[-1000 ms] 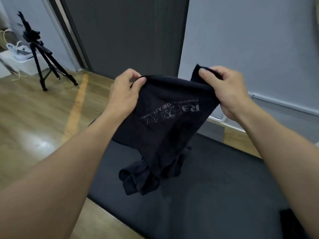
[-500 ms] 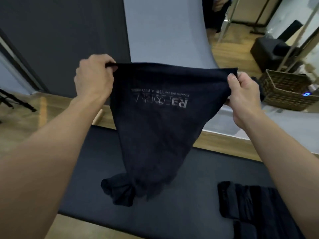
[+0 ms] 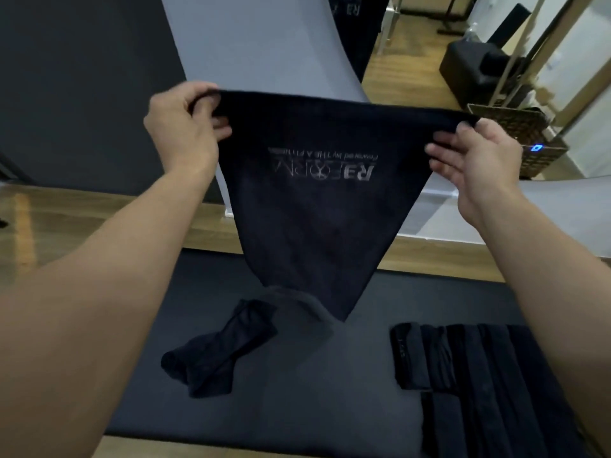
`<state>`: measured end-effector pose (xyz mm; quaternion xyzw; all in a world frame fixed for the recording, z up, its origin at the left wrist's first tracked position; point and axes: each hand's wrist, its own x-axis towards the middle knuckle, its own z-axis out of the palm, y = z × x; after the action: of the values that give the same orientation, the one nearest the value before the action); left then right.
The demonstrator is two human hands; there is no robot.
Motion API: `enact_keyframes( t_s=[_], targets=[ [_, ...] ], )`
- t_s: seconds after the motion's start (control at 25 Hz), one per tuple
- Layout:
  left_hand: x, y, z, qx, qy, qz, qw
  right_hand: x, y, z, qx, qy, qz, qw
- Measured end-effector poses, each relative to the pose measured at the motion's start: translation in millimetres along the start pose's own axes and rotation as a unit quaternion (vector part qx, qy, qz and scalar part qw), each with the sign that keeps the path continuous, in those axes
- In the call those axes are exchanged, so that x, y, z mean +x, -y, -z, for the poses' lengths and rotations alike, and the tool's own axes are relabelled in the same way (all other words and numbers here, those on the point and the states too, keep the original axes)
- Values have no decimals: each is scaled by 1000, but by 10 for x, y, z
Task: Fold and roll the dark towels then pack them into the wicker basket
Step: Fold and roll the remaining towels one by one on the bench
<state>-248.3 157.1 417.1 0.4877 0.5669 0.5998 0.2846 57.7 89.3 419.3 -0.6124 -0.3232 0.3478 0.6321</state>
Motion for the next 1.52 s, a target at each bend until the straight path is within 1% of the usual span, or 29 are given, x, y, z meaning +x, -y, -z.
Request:
enact_keyframes(
  t_s=[0.08, 0.12, 0.28, 0.4, 0.56, 0.72, 0.88, 1.04, 1.12, 1.24, 1.32, 1.4, 1.52],
  targets=[
    [29, -87, -147, -42, -8, -32, 999, 62, 37, 106, 62, -16, 14, 998],
    [14, -123, -212, -57, -6, -46, 997, 81, 43, 178, 75, -28, 23, 997],
    [-307, -150, -267, -47, -12, -89, 995, -69, -45, 492, 46, -40, 61, 996],
    [-678, -45, -169, -40, -15, -82, 996, -344, -162, 704, 29, -57, 71, 995],
    [-1486, 263, 82, -76, 13, -26, 997, -1034, -526, 1200, 23, -96, 59, 993],
    [-2401, 870, 545, -67, 62, 32, 995, -1981, -1219, 1623, 9, -126, 16, 992],
    [-3224, 1570, 1036, -2, 104, 116, 988, -2860, -2039, 1880, -54, -139, -93, 984],
    [-3774, 2188, 1295, 70, 139, 202, 967, -3293, -2724, 2057, -109, -138, -196, 965],
    [-3857, 2396, 1324, 98, 143, 232, 957, -3307, -2899, 2075, -114, -130, -232, 957],
    [-3792, 2604, 1115, 123, 153, 260, 946, -3057, -3019, 2039, -107, -136, -236, 956],
    [-3587, 2746, 819, 135, 154, 266, 942, -2720, -3101, 1963, -96, -139, -233, 958],
    [-3326, 2929, 491, 140, 143, 267, 943, -2319, -3253, 1846, -59, -139, -245, 958],
    [-2923, 3488, -165, 181, 139, 281, 932, -1596, -3808, 1716, -26, -144, -273, 951]
  ],
)
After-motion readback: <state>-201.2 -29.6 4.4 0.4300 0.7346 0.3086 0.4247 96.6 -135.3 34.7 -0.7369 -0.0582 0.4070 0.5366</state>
